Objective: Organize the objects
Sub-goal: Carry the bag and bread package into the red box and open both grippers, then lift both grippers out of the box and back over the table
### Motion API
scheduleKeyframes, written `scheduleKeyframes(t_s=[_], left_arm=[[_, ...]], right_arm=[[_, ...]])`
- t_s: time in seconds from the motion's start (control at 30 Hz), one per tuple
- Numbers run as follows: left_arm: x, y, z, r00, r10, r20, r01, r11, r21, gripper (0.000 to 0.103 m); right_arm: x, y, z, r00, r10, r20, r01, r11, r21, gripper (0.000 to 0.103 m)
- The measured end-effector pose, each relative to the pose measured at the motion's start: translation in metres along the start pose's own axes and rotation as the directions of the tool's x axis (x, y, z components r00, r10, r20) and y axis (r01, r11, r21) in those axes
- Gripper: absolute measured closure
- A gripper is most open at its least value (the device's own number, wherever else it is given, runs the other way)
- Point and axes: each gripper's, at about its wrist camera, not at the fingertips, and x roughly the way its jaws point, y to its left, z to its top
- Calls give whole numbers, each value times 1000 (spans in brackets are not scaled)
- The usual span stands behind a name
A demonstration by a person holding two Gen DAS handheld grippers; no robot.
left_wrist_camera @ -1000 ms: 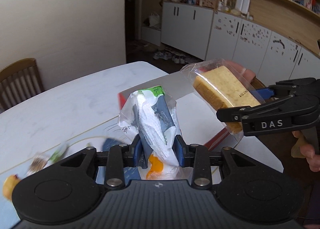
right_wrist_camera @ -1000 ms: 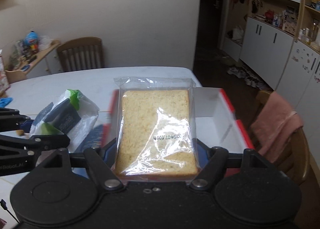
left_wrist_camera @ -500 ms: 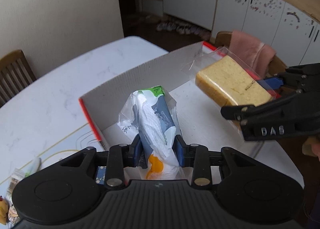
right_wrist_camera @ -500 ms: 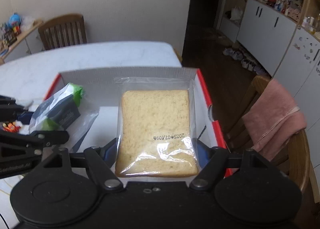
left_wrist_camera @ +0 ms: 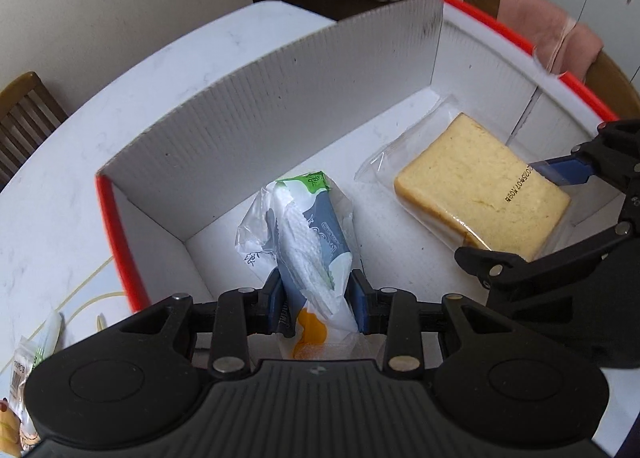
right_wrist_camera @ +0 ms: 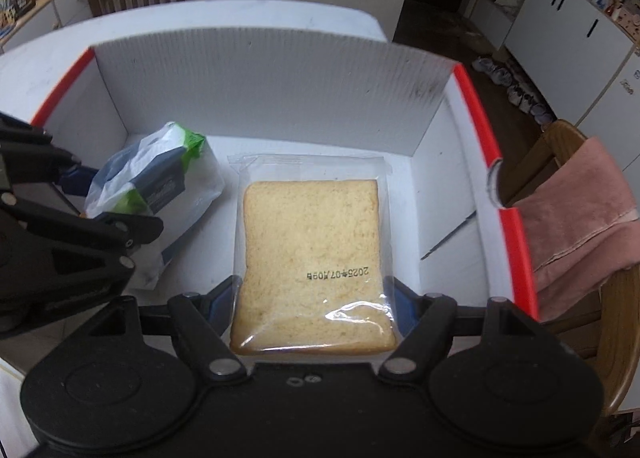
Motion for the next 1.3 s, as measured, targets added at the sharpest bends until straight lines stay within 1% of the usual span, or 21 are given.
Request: scheduleKeyframes(t_s=[0.07,0.17,0.27,0.43,0.47,0.5,0.7,0.83,0.97,1.07,1.1,1.13,1.17,1.23,1.3], left_arm=[[7,1,3,1000,-2,-30,2,1000,-1,70],[11,0,4,998,-1,-66,1,1000,6,69],[16,0,5,995,-4,-97,5,1000,11,69],[19,-1,2,993,-10,-115,12,1000,17,67],[19,-1,3,993,-14,-120,17,1000,22,67],[20,-1,3,992,-13,-125,17,999,27,66],[19,1,8,991,-30,-131,34,999,25,63],[15,1,10,993,-47,-113,50,998,28,58],[6,3,9,997,-53,-61,55,998,21,56],[-4,5,8,997,-67,-25,67,998,11,55],[-6,6,8,997,-73,-14,73,997,4,52],[-7,6,8,997,-75,-1,75,997,-7,47],[-10,8,8,997,-78,13,78,997,-22,45],[-16,10,6,995,-95,35,97,995,-39,44],[-24,11,3,993,-108,57,110,993,-36,44]], right_arm=[[0,0,1,1000,12,0,-12,1000,4,28],[1,1,1,1000,1,-9,-1,1000,1,28],[2,2,1,1000,17,-26,-17,1000,2,28],[1,5,1,999,23,-41,-23,1000,-14,27],[6,-6,11,999,27,-46,-27,999,-16,27],[6,-5,11,998,28,-48,-29,999,-20,27],[4,-3,11,999,20,-28,-21,998,-55,23],[-1,-7,8,1000,29,-9,-30,998,-62,22],[-14,-11,5,999,38,26,-36,998,-42,21],[-27,-18,4,996,61,58,-60,998,-7,18],[-31,-20,3,995,65,71,-65,998,4,18],[-36,-21,5,994,70,84,-71,997,11,17],[-42,-23,5,993,75,96,-76,997,16,17],[-55,-24,3,989,82,126,-86,996,23,16],[-68,-23,1,984,85,158,-90,996,27,16]])
